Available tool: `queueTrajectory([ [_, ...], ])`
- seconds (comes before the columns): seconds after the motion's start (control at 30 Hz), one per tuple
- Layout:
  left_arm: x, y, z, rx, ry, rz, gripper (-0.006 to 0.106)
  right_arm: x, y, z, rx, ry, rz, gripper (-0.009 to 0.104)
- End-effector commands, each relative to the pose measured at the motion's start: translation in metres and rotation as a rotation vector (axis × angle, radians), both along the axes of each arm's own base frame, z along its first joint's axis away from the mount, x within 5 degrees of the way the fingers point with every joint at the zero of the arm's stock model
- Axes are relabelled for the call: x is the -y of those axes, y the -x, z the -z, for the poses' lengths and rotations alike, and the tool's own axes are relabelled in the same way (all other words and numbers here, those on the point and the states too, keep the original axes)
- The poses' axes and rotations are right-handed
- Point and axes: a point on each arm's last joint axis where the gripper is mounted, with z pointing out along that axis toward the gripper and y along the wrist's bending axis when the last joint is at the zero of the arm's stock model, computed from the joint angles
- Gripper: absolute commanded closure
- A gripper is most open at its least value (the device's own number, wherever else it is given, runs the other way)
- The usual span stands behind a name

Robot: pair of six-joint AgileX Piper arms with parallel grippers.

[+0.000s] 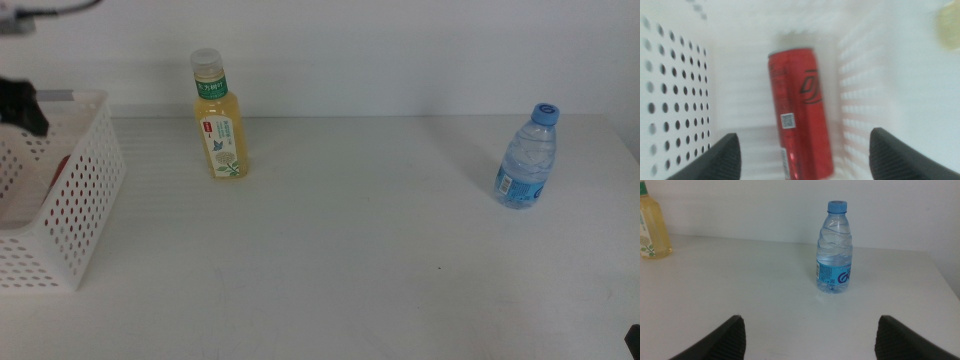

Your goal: Use arms to grab the bottles and put them into the dustbin to the left of the table.

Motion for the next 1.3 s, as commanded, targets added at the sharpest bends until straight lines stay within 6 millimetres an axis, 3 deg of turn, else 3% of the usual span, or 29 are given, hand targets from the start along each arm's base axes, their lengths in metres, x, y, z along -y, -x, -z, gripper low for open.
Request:
queueTrajectory([
  [0.0,0.018,0.019,-0.052,0.130,-0.019,0.003,0.025,0.001,0.002,-0.011,0.112,-0.001,0.013,0.027],
  [0.1,0.040,0.036,-0.077,0.188,-0.013,0.013,0.030,0.001,0.002,-0.011,0.112,-0.001,0.013,0.027],
  [0.27,0.074,0.068,-0.100,0.261,-0.031,0.046,0.030,0.001,0.002,-0.011,0.112,-0.001,0.013,0.027],
  [0.53,0.122,0.118,-0.104,0.412,-0.029,0.098,0.030,0.001,0.002,-0.011,0.112,-0.001,0.013,0.027],
  [0.7,0.141,0.136,-0.091,0.532,0.023,0.116,0.030,0.001,0.002,-0.011,0.112,-0.001,0.013,0.027],
  [1.07,0.171,0.153,-0.029,0.652,0.094,0.183,0.030,0.001,0.002,-0.011,0.112,-0.001,0.013,0.027],
  [1.27,0.180,0.159,0.003,0.819,0.118,0.191,0.030,0.001,0.002,-0.011,0.112,-0.001,0.013,0.027],
])
